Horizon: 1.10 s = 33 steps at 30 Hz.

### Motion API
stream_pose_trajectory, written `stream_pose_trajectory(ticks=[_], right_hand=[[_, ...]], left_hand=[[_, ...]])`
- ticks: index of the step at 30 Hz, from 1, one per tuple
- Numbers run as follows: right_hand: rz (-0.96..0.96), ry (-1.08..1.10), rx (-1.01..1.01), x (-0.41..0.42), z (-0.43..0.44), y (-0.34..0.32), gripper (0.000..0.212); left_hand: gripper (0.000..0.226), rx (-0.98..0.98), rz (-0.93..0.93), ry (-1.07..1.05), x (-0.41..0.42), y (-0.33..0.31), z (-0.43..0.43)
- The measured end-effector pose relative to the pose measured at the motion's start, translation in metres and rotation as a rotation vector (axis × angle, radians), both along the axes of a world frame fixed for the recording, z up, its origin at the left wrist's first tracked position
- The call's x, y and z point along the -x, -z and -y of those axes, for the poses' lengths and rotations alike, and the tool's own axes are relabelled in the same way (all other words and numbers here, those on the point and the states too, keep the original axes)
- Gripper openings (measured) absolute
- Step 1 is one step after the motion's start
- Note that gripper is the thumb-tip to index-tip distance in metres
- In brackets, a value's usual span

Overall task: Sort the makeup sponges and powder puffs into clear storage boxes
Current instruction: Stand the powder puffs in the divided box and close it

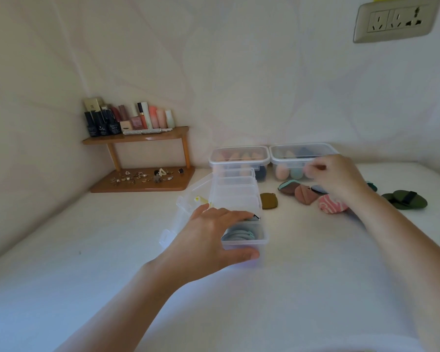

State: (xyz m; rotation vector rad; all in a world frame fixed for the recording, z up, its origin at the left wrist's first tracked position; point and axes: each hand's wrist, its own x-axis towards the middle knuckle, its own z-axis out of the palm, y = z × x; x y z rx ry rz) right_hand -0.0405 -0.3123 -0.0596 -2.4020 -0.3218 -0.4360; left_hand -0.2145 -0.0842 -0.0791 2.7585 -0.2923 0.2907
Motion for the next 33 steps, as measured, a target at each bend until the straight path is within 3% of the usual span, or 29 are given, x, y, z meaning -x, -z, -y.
stream_pose_trajectory(ticks=[2, 6, 11, 19, 22, 24, 28, 33], right_hand=[[-0.089, 0.148, 0.124, -0.017, 0.015, 0.015, 0.023], [-0.294, 0.174, 0.167, -0.025, 0.018, 0.030, 0.041], [-0.263, 0.142, 0.161, -0.021, 0.014, 0.027, 0.035], [-0.309, 0.084, 0.289, -0.021, 0.021, 0.023, 0.046], [-0.242, 0.097, 0.321, -0.022, 0.020, 0.025, 0.032], [-0.182, 0.140, 0.344, -0.023, 0.018, 0.027, 0.038], [0.005, 0.229, 0.233, -0.021, 0.019, 0.020, 0.034], [0.045, 0.073, -0.257, -0.006, 0.015, -0.008, 0.037]], left_hand=[[0.063, -0.010, 0.012, 0.017, -0.001, 0.000, -0.001], [0.060, -0.003, 0.015, 0.015, -0.001, 0.000, 0.000], [0.063, -0.004, 0.014, 0.029, 0.000, -0.003, 0.000], [0.065, -0.045, -0.023, -0.002, -0.003, -0.001, 0.000], [0.063, -0.045, -0.038, -0.010, -0.004, -0.001, -0.001], [0.061, -0.033, -0.031, -0.008, -0.003, -0.001, 0.000], [0.057, 0.012, -0.004, 0.002, -0.001, -0.002, 0.002], [0.057, 0.021, -0.012, -0.013, -0.001, -0.002, 0.002]])
